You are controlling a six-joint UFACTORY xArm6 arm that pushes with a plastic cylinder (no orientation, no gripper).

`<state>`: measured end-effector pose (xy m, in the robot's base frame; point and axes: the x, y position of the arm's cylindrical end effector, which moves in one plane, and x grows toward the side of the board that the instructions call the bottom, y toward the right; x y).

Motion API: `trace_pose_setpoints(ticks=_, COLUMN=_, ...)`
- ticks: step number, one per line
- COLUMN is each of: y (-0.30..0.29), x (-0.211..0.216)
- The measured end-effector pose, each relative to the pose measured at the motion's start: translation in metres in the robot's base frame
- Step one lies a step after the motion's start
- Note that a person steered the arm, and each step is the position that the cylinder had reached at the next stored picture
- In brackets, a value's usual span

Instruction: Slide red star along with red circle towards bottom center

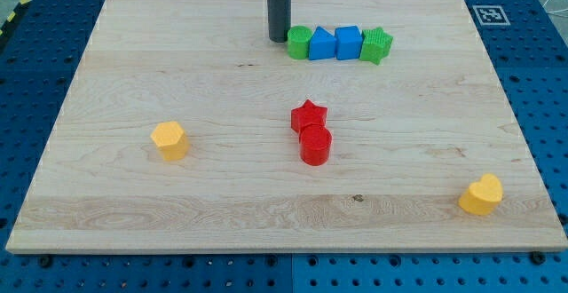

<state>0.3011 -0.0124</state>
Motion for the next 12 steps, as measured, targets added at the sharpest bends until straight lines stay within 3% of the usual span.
trace_pose_setpoints(ticks=7, y=-0.046, x=0.000)
trace_pose_setpoints(ticks=12, y=-0.050, x=0.085)
